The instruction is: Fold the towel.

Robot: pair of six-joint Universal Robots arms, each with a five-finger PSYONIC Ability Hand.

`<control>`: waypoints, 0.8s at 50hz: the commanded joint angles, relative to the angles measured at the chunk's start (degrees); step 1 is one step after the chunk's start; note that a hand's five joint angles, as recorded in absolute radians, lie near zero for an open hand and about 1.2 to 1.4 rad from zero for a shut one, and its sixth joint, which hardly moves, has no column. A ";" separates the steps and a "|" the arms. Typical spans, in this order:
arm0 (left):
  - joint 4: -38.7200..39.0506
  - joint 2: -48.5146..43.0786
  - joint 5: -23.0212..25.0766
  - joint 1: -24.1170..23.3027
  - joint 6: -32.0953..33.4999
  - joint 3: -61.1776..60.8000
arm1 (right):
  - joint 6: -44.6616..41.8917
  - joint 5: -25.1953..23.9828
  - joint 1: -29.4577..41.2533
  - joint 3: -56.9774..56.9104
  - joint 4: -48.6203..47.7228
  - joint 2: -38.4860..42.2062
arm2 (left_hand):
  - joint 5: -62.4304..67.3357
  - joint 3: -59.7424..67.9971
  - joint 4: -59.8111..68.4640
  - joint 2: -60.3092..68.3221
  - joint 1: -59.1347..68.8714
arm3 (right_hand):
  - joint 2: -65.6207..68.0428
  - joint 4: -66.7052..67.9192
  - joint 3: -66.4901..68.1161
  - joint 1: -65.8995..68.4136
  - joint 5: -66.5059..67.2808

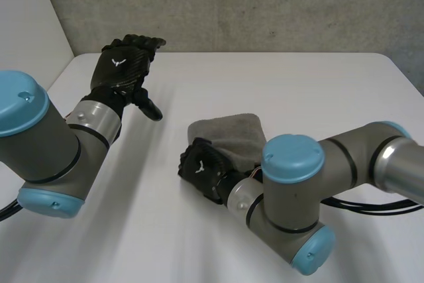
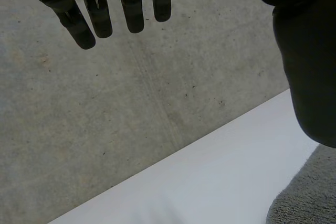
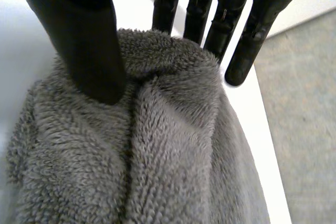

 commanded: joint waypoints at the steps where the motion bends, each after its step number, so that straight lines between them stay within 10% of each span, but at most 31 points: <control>1: 0.45 -0.77 -0.02 -0.81 0.28 0.74 | 15.51 3.26 -2.77 5.26 0.23 -12.17 | -11.59 -2.85 -4.05 -3.58 -4.02 | -15.72 -15.49 -17.47 -15.38 -16.35; 18: 0.01 -7.62 -2.74 -10.90 -0.95 7.94 | 48.13 3.35 -16.12 9.49 1.11 -21.34 | -11.26 -2.52 -3.71 -3.24 -3.68 | -25.74 -25.51 -27.49 -25.40 -26.37; 40: -10.36 -26.97 -8.37 -14.78 -1.92 15.86 | 50.97 0.71 -18.60 0.62 8.13 -0.25 | -11.09 -2.35 -3.54 -3.08 -3.52 | -25.74 -25.51 -27.49 -25.40 -26.37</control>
